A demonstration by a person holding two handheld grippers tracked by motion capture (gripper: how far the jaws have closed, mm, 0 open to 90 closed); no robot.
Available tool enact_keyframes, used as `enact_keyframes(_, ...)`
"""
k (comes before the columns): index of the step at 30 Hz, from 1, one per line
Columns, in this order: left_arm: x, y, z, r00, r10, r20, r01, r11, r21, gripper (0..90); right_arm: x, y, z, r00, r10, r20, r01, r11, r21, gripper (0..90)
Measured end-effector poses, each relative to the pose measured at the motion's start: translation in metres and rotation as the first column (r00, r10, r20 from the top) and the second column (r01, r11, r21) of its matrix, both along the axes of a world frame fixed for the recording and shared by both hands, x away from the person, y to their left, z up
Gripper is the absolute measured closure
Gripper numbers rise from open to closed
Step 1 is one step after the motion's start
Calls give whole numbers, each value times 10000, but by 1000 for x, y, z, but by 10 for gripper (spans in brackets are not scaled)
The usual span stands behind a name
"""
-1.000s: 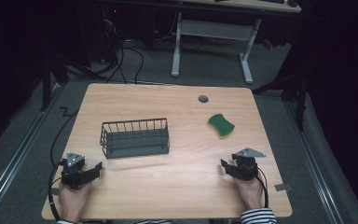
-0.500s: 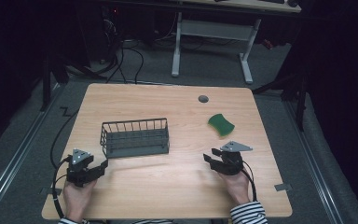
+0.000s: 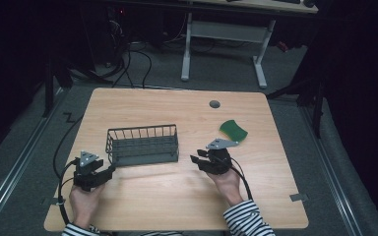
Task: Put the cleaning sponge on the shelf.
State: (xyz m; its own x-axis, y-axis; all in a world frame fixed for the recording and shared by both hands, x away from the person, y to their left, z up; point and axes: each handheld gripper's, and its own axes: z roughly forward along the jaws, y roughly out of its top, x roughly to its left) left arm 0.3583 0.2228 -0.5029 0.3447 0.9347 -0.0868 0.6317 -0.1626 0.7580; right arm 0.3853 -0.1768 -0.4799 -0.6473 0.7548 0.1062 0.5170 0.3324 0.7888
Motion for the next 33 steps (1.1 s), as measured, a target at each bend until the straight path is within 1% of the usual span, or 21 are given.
enact_keyframes(3, 2, -2, -1, 10000, 25, -31, -24, 10000, 58, 496, 5, 10, -3, 9998, 173, -97, -174, 9998, -32, 611)
enact_keyframes(5, 3, -4, -3, 10000, 49, -55, -49, 10000, 25, 507, 8, 18, -6, 9996, 206, -167, -207, 9998, -83, 611)
enact_keyframes(10, 7, -5, -5, 9998, 19, -179, -17, 9999, 110, 542, 15, 31, -11, 9990, 262, -358, -264, 9996, -49, 616)
enact_keyframes(12, 7, -5, -6, 9999, 18, -150, -17, 9999, 109, 556, 17, 36, -13, 9987, 294, -419, -296, 9996, -39, 623)
enact_keyframes(13, 8, -5, -6, 9999, 14, -149, -12, 9999, 132, 564, 18, 38, -15, 9986, 331, -402, -335, 9994, -92, 629)
enact_keyframes(15, 8, -5, -7, 9998, 26, -171, -25, 10000, 69, 583, 20, 42, -18, 9982, 308, -518, -320, 9992, -237, 644)
enact_keyframes(18, 9, -5, -8, 9998, 2, -197, -1, 10000, 26, 613, 23, 44, -23, 9975, 319, -626, -340, 9989, -324, 673)
enact_keyframes(19, 10, -5, -9, 9998, -23, -192, 24, 10000, 57, 625, 24, 45, -23, 9969, 284, -727, -305, 9992, -270, 682)
enact_keyframes(23, 10, -5, -10, 9997, -53, -225, 55, 10000, 82, 677, 26, 46, -26, 9969, 325, -715, -346, 9990, -288, 709)
enact_keyframes(26, 11, -5, -10, 9998, -54, -199, 57, 9999, 127, 707, 27, 48, -27, 9972, 344, -669, -373, 9984, -420, 729)
enact_keyframes(30, 11, -5, -10, 9998, -88, -179, 89, 9999, 91, 749, 29, 50, -27, 9974, 330, -638, -360, 9983, -453, 754)
enact_keyframes(33, 12, -4, -10, 9997, -105, -237, 110, 9997, 206, 778, 30, 52, -27, 9979, 357, -545, -382, 9982, -459, 788)
